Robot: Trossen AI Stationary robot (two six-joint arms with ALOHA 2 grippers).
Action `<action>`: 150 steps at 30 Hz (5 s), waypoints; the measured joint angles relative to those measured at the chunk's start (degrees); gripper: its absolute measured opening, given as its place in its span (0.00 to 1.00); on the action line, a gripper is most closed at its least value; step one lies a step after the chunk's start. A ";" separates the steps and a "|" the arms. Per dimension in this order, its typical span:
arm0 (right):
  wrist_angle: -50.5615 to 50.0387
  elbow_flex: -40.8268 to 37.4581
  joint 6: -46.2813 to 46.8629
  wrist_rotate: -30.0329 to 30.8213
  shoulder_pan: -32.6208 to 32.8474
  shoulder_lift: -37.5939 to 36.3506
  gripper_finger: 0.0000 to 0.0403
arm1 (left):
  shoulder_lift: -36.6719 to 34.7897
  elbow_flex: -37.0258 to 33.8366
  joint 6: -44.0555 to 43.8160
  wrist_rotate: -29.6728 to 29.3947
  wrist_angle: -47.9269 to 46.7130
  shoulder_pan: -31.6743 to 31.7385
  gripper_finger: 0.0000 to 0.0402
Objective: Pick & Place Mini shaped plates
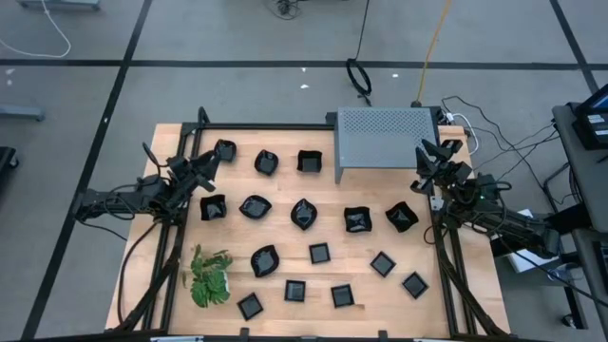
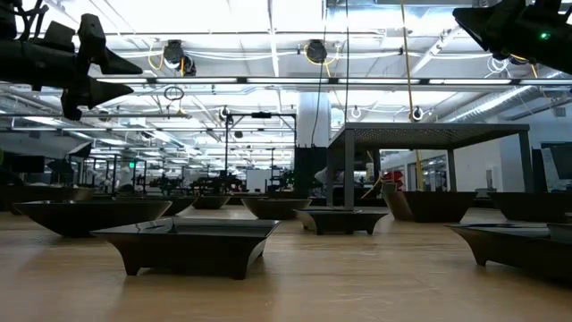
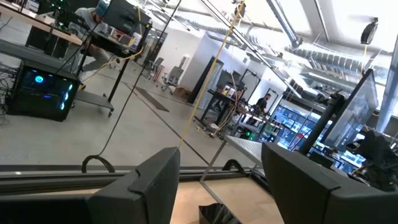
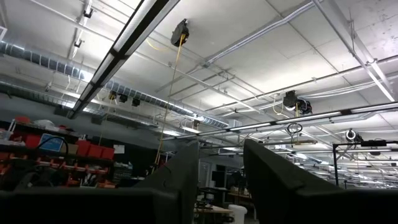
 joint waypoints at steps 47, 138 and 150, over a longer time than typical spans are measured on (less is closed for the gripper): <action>0.25 0.01 24.79 -0.21 0.00 0.00 0.28 | 0.01 0.00 0.00 0.00 -0.01 0.01 0.57; -94.67 40.05 51.74 -10.19 21.82 67.60 0.28 | 0.02 0.00 0.00 0.02 0.00 0.00 0.57; -94.71 40.07 49.89 -5.94 24.66 71.60 0.20 | 0.02 -0.01 0.00 0.02 -0.02 0.01 0.57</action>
